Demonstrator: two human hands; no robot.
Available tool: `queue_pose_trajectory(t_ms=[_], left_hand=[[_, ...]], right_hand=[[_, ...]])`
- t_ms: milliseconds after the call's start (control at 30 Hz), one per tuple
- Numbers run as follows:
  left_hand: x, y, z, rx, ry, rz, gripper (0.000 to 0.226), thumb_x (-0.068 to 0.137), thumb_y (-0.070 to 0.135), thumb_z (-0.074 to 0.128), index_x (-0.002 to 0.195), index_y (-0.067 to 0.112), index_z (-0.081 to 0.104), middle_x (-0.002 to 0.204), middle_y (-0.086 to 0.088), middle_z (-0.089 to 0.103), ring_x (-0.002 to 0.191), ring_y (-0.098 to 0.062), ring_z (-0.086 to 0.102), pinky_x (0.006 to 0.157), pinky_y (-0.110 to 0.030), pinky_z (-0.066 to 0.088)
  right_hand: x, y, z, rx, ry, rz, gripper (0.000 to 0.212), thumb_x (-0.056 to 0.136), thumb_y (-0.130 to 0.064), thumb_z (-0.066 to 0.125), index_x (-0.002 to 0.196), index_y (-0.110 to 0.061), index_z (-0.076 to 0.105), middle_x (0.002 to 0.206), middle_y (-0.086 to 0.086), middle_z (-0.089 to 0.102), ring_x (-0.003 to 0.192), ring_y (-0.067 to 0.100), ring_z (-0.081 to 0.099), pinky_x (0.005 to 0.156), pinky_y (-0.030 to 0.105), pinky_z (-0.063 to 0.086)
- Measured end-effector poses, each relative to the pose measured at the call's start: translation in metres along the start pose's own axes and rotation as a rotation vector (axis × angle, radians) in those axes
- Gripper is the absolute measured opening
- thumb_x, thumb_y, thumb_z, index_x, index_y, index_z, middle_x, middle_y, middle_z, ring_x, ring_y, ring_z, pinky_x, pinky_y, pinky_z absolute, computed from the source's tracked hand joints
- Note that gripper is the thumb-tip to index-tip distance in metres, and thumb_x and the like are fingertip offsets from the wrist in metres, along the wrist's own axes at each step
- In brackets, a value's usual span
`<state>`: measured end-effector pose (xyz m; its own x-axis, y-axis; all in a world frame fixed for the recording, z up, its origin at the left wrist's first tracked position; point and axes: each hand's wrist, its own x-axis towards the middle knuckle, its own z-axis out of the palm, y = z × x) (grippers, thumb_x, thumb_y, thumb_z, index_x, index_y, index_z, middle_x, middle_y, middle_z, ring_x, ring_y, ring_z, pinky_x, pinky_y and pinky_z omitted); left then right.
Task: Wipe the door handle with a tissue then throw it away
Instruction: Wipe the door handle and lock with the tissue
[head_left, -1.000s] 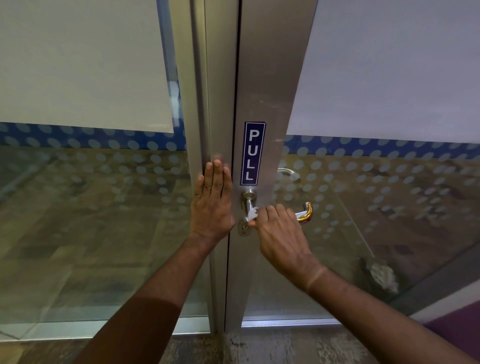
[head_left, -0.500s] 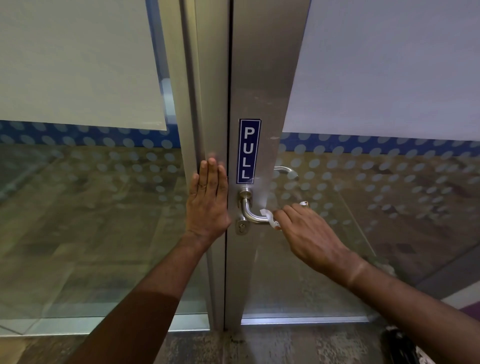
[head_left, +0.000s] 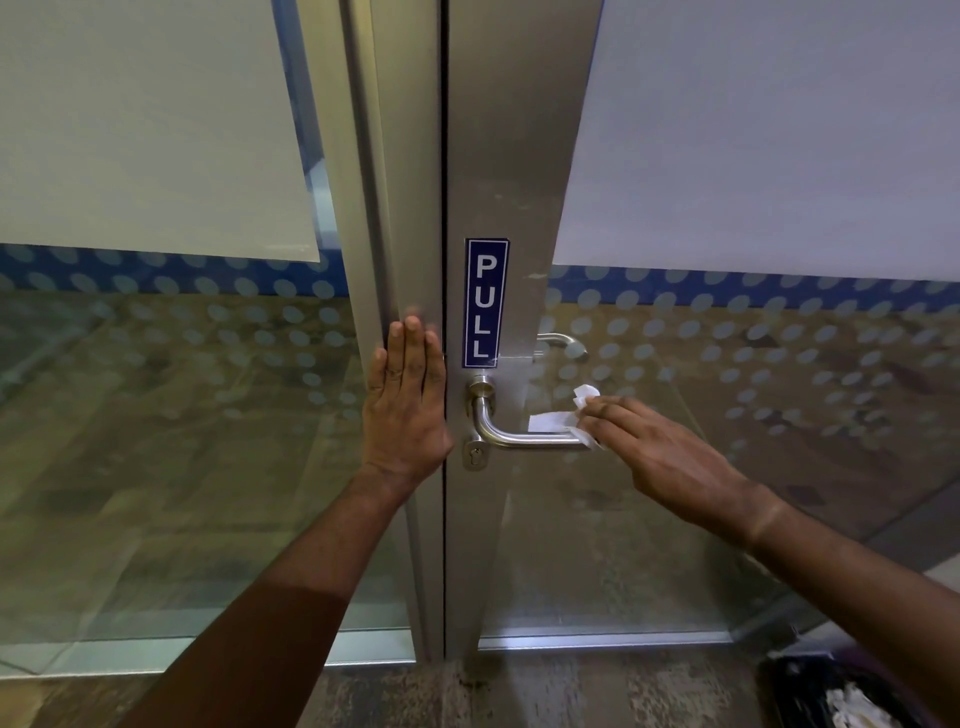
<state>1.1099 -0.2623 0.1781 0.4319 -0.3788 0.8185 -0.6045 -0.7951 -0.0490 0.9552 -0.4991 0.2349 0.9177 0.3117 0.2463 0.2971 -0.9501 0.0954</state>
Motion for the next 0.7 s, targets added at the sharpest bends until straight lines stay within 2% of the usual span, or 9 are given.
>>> queue_pose_trajectory(t_ms=[67,167,300,400,500,533,600,700], left_hand=[[0.000,0.000,0.000,-0.003,-0.001,-0.004,0.119,0.066,0.004,0.065,0.150,0.007,-0.018,0.157,-0.009,-0.030,0.147,-0.024,-0.021,0.120,-0.039,-0.013],[0.000,0.001,0.000,0.013,0.002,0.000,0.117,0.066,0.004,0.064,0.150,0.007,-0.017,0.158,-0.010,-0.028,0.148,-0.025,-0.020,0.121,-0.038,-0.012],[0.000,0.000,-0.001,0.008,0.003,0.006,0.109,0.070,0.006,0.057,0.150,0.006,-0.016,0.158,-0.010,-0.028,0.148,-0.025,-0.019,0.121,-0.039,-0.012],[0.000,-0.001,0.000,0.004,0.004,0.005,0.109,0.069,0.005,0.058,0.150,0.006,-0.015,0.158,-0.011,-0.027,0.148,-0.026,-0.019,0.121,-0.039,-0.012],[-0.001,-0.002,0.001,0.005,0.004,0.005,0.115,0.067,0.004,0.064,0.150,0.006,-0.015,0.158,-0.011,-0.027,0.148,-0.026,-0.018,0.121,-0.039,-0.012],[0.000,-0.001,0.001,0.006,0.007,0.006,0.116,0.067,0.004,0.065,0.150,0.006,-0.015,0.158,-0.011,-0.027,0.148,-0.026,-0.018,0.121,-0.039,-0.012],[0.000,-0.001,0.001,0.008,0.012,0.005,0.116,0.067,0.004,0.065,0.150,0.006,-0.015,0.158,-0.011,-0.027,0.148,-0.026,-0.018,0.121,-0.039,-0.011],[0.001,-0.001,0.001,0.014,0.012,0.006,0.116,0.066,0.004,0.065,0.150,0.006,-0.016,0.158,-0.011,-0.028,0.148,-0.025,-0.019,0.121,-0.039,-0.011]], right_hand=[[-0.002,0.002,0.002,0.008,0.011,0.016,0.057,0.077,0.008,0.035,0.130,0.001,0.056,0.133,0.021,0.057,0.122,0.032,0.055,0.095,0.038,0.051],[-0.001,0.002,0.007,0.042,0.068,0.066,0.052,0.079,0.008,0.035,0.125,0.000,0.059,0.131,0.023,0.058,0.115,0.035,0.059,0.092,0.042,0.054],[0.003,0.005,0.015,0.166,0.105,0.154,0.063,0.069,0.027,0.053,0.122,-0.006,0.063,0.125,0.016,0.063,0.100,0.033,0.066,0.081,0.044,0.058],[0.007,0.004,0.019,0.342,0.110,0.303,0.064,0.076,0.021,0.055,0.129,-0.014,0.058,0.121,0.005,0.066,0.102,0.021,0.065,0.087,0.031,0.055],[0.007,-0.002,0.020,0.514,0.092,0.492,0.056,0.077,0.016,0.055,0.121,-0.018,0.062,0.097,-0.005,0.071,0.091,0.012,0.067,0.072,0.009,0.049],[0.005,-0.003,0.021,0.544,0.116,0.528,0.050,0.076,0.014,0.054,0.113,-0.018,0.065,0.090,-0.007,0.071,0.087,0.012,0.067,0.069,0.010,0.048],[0.000,-0.004,0.021,0.587,0.200,0.604,0.036,0.079,0.007,0.055,0.102,-0.016,0.070,0.085,-0.005,0.072,0.085,0.014,0.068,0.073,0.024,0.053],[-0.004,-0.004,0.022,0.698,0.358,0.703,0.018,0.090,-0.006,0.056,0.099,-0.017,0.068,0.089,-0.003,0.071,0.082,0.015,0.068,0.075,0.044,0.058]])
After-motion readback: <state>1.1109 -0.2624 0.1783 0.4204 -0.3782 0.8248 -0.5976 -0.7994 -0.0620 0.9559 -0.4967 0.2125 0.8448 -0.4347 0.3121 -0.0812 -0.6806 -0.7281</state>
